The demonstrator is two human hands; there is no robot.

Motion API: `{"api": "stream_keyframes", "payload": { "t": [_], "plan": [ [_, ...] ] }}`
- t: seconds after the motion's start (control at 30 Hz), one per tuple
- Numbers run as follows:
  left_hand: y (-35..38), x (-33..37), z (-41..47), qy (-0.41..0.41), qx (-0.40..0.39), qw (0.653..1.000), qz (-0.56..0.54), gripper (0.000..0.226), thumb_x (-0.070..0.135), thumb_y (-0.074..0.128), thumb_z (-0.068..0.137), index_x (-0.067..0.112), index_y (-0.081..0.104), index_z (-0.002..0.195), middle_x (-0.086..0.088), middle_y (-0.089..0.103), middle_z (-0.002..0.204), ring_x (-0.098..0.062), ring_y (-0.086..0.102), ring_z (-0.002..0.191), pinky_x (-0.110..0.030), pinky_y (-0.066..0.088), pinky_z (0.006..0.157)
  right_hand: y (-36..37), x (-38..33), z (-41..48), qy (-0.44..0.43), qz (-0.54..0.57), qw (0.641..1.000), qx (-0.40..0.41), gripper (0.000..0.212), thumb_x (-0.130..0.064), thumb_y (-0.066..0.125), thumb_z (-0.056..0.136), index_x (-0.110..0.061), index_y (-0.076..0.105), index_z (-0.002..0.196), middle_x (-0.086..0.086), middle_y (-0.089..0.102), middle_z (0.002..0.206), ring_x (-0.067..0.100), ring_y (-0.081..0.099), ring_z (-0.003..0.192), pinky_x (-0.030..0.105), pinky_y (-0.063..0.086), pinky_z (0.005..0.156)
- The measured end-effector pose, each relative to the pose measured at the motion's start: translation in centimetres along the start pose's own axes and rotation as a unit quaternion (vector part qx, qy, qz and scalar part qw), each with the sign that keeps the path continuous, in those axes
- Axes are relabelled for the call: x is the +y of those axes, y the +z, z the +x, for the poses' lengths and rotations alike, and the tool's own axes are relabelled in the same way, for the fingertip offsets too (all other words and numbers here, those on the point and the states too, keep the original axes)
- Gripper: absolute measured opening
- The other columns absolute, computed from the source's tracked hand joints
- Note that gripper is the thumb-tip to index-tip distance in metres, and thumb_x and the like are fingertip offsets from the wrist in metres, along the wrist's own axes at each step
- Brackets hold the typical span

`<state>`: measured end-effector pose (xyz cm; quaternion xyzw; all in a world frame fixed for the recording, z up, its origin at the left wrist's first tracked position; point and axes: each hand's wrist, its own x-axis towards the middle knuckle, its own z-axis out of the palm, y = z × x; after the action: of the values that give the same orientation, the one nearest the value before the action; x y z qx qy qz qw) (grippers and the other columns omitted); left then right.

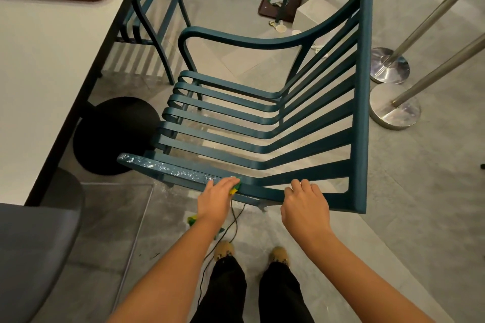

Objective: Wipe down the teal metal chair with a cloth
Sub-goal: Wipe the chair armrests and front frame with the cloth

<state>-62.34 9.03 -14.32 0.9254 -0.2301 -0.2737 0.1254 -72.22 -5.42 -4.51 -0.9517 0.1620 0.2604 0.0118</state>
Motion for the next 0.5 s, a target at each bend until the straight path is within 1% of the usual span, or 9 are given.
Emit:
{"api": "stream_keyframes", "payload": {
  "t": [0.1, 0.17, 0.23, 0.3, 0.33, 0.4, 0.43, 0.47, 0.5],
  "plan": [
    [-0.5, -0.3, 0.0, 0.017, -0.007, 1.0, 0.011, 0.047, 0.018, 0.048, 0.094, 0.036, 0.037, 0.136, 0.017, 0.041, 0.142, -0.022, 0.042, 0.123, -0.03, 0.048, 0.082, 0.0, 0.0, 0.0, 0.004, 0.003, 1.0, -0.002, 0.035, -0.026, 0.043, 0.095, -0.008, 0.048, 0.124, 0.007, 0.048, 0.128, 0.024, 0.042, 0.117, 0.033, 0.034, 0.103],
    [-0.5, -0.3, -0.3, 0.032, 0.004, 0.999, -0.009, 0.044, 0.022, 0.047, 0.094, 0.035, 0.039, 0.136, 0.016, 0.043, 0.14, -0.023, 0.043, 0.124, -0.031, 0.048, 0.086, -0.1, 0.0, 0.0, 0.008, 0.005, 1.0, -0.002, 0.035, -0.026, 0.042, 0.096, -0.008, 0.048, 0.124, 0.007, 0.048, 0.127, 0.024, 0.042, 0.117, 0.033, 0.034, 0.103],
    [-0.3, 0.0, -1.0, 0.06, 0.012, 0.997, -0.039, 0.042, 0.024, 0.049, 0.094, 0.035, 0.042, 0.134, 0.017, 0.045, 0.139, -0.023, 0.045, 0.123, -0.034, 0.05, 0.089, -0.1, -0.1, 0.1, 0.013, 0.008, 1.0, -0.002, 0.034, -0.026, 0.039, 0.096, -0.008, 0.048, 0.123, 0.008, 0.049, 0.125, 0.022, 0.043, 0.115, 0.033, 0.034, 0.101],
    [-0.1, 1.1, -1.5, 0.106, 0.021, 0.993, -0.055, 0.044, 0.023, 0.051, 0.093, 0.036, 0.042, 0.133, 0.018, 0.045, 0.139, -0.022, 0.046, 0.122, -0.035, 0.049, 0.092, -0.1, -0.2, 0.2, 0.017, 0.009, 1.0, -0.002, 0.034, -0.027, 0.037, 0.096, -0.008, 0.048, 0.122, 0.008, 0.05, 0.123, 0.022, 0.043, 0.113, 0.033, 0.035, 0.1],
    [0.0, 1.9, -1.8, 0.128, 0.017, 0.99, -0.056, 0.046, 0.021, 0.051, 0.093, 0.037, 0.04, 0.135, 0.019, 0.043, 0.14, -0.022, 0.046, 0.121, -0.035, 0.05, 0.091, -0.1, -0.2, 0.3, 0.02, 0.009, 1.0, -0.001, 0.035, -0.027, 0.036, 0.096, -0.008, 0.049, 0.122, 0.008, 0.05, 0.121, 0.022, 0.044, 0.112, 0.033, 0.035, 0.099],
    [0.4, 3.7, -2.3, 0.148, -0.006, 0.989, -0.027, 0.053, 0.014, 0.051, 0.092, 0.037, 0.035, 0.138, 0.019, 0.038, 0.144, -0.023, 0.046, 0.117, -0.031, 0.051, 0.082, -0.1, -0.3, 0.3, 0.023, 0.008, 1.0, 0.0, 0.035, -0.028, 0.035, 0.096, -0.008, 0.049, 0.121, 0.007, 0.051, 0.12, 0.022, 0.044, 0.111, 0.033, 0.035, 0.097],
    [0.5, 4.4, -2.4, 0.16, 0.01, 0.987, -0.013, 0.059, 0.009, 0.057, 0.088, 0.035, 0.036, 0.137, 0.019, 0.039, 0.143, -0.024, 0.049, 0.111, -0.029, 0.051, 0.074, 0.0, -0.3, 0.3, 0.025, 0.006, 1.0, -0.001, 0.035, -0.028, 0.035, 0.096, -0.008, 0.049, 0.121, 0.007, 0.051, 0.12, 0.021, 0.044, 0.111, 0.033, 0.035, 0.097],
    [0.5, 4.9, -2.5, 0.175, 0.027, 0.984, -0.005, 0.068, 0.005, 0.068, 0.079, 0.033, 0.042, 0.135, 0.019, 0.045, 0.139, -0.023, 0.055, 0.1, -0.025, 0.05, 0.064, 0.0, -0.3, 0.4, 0.026, 0.004, 1.0, -0.002, 0.035, -0.029, 0.035, 0.096, -0.008, 0.049, 0.121, 0.007, 0.051, 0.12, 0.021, 0.044, 0.111, 0.033, 0.035, 0.098],
    [0.5, 5.0, -2.5, 0.174, 0.035, 0.984, 0.018, 0.077, 0.001, 0.077, 0.067, 0.031, 0.047, 0.132, 0.018, 0.049, 0.136, -0.022, 0.058, 0.089, -0.022, 0.048, 0.056, 0.1, -0.4, 0.5, 0.027, 0.003, 1.0, -0.003, 0.035, -0.029, 0.035, 0.096, -0.008, 0.049, 0.121, 0.007, 0.052, 0.12, 0.021, 0.044, 0.111, 0.033, 0.035, 0.098]
  ]
}}
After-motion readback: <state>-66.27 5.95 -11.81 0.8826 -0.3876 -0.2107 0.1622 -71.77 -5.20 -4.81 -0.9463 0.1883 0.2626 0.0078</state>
